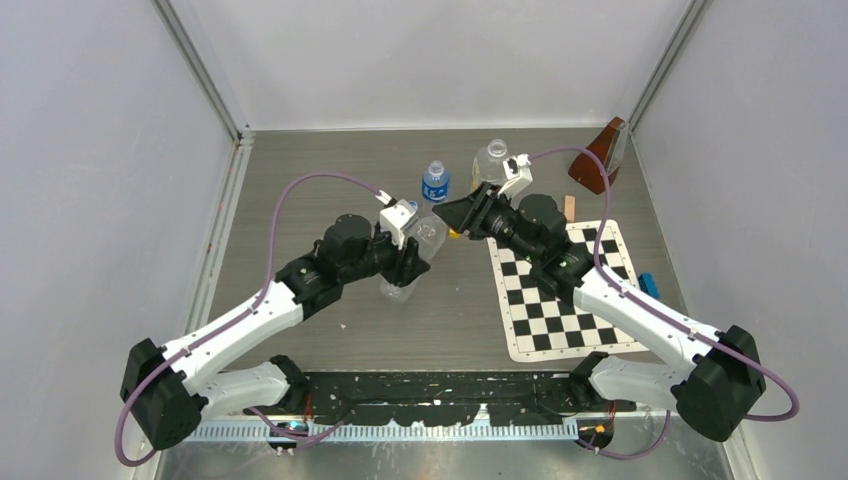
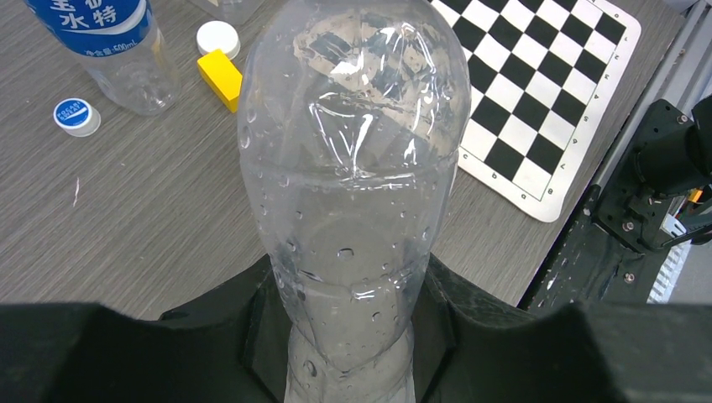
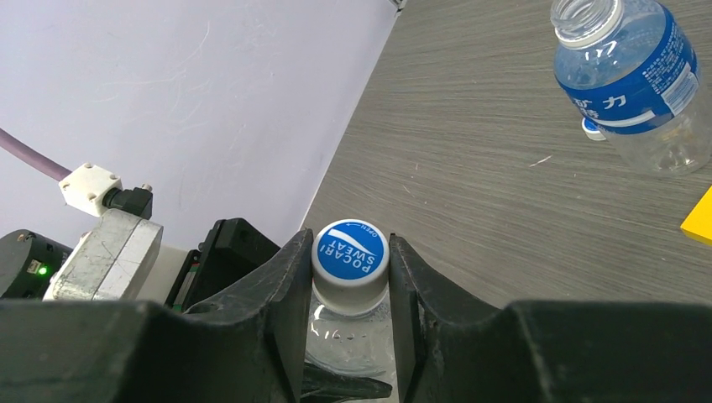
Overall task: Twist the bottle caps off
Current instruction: Unscrew the bottle cap from the plastic bottle.
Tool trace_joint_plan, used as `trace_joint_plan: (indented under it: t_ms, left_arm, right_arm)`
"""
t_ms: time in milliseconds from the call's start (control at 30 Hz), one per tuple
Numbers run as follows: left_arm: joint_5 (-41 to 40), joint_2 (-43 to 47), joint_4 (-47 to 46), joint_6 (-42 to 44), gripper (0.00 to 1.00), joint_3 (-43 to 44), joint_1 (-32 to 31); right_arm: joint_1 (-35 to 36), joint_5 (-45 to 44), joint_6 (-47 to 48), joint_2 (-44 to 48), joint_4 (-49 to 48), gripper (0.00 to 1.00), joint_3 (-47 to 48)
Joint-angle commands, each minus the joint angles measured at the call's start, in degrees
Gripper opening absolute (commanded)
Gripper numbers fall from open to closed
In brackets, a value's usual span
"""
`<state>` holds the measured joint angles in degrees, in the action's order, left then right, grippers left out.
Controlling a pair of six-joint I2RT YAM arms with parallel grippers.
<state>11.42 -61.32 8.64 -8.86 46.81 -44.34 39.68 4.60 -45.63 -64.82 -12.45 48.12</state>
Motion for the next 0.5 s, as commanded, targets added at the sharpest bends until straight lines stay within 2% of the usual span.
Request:
trace_joint_plan:
  t_ms: [0,200,300,467]
  left_arm:
    - [2.11,-0.33,-3.21,0.25,0.0,2.05,-0.31]
    - [11.4,0.92,-10.28,-1.54,0.0,-1.6,0.2]
    - [19.68,0.31,-13.18,-3.38,0.0,-1.93,1.4]
    - [34.84,-1.17,-24.44,-9.63,0.0,-4.26,4.02]
  right_arm:
    - [0.37,1.41,-0.92,0.51,-5.36,0.01,-0.58]
    - [-3.62,9.89,-4.28,0.66,-14.4,0.0,-2.81]
    - [-6.99,16.41,-9.41,-0.12,-23.59,0.0,-4.52]
    - [-9.47,25.26,-15.48,-1.38,-35.69,0.0,-6.52]
